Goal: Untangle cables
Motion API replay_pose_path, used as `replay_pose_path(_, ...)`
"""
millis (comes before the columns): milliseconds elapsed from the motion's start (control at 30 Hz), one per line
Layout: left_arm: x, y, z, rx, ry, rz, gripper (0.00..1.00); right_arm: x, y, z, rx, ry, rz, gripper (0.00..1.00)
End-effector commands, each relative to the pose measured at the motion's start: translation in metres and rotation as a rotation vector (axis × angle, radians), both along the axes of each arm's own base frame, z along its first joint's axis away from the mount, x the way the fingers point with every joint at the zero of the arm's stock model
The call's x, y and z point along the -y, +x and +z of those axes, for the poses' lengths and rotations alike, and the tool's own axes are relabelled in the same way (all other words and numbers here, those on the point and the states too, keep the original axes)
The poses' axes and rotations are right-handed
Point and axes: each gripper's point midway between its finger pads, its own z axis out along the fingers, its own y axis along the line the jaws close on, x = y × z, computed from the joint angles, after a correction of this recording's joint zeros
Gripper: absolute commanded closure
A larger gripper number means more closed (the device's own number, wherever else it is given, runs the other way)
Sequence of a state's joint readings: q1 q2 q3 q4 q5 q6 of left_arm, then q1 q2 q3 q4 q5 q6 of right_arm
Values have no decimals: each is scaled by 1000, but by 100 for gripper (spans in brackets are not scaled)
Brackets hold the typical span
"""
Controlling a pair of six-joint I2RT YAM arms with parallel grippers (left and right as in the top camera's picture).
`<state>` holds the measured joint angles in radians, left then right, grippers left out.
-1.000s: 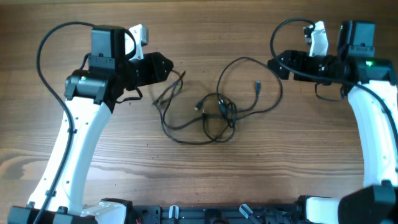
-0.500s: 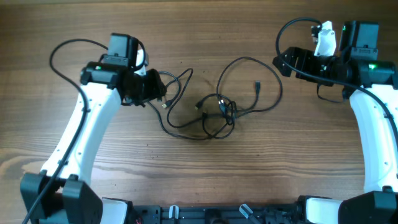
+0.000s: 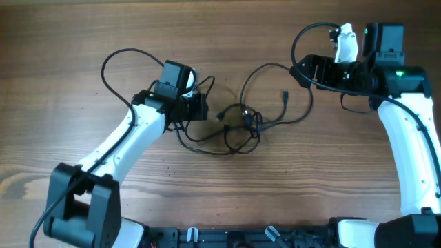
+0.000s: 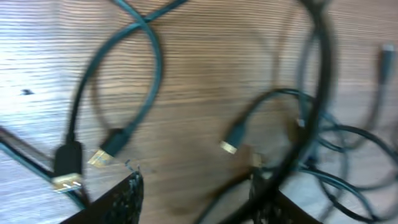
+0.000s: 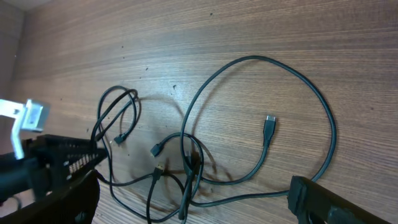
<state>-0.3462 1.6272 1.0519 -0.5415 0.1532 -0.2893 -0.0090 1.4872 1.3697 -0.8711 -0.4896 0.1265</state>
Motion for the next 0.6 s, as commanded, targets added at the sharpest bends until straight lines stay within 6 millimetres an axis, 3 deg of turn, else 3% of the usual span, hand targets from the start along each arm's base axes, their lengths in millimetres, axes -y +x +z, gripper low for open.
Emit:
replay_pose_path(0,-14,4,-16,-3,83,18,66,-1,2,8,35,-11,18,1)
replay_pose_path(33,-14,4,-17,-5,83,18,96,-1,2,8,34,-10,18,1)
replay_pose_path(133,-13,9,-10,16,60,51,96,-2,2,9,34,-2,20,1)
replay_pose_path(167,-13,16,7,53,32,87,96,-5,2,10,36,15,32,0)
replay_pose_path(200,-13,25,28,94,-7,129,96,-7,1,12,38,27,41,1)
replay_pose_path(333,-4,44,159,304,-281,237,96,-20,1,14,58,29,83,1)
replay_pose_path(367,-7,44,216,394,-394,296,96,-35,-2,20,101,47,168,1)
replay_pose_path(433,-7,35,282,504,-530,315,96,-67,-9,37,198,117,346,1)
replay_pose_path(500,-7,25,314,562,-599,305,96,-90,-17,54,285,180,473,1)
replay_pose_path(567,-8,16,333,580,-670,328,96,-106,-20,70,368,205,547,1)
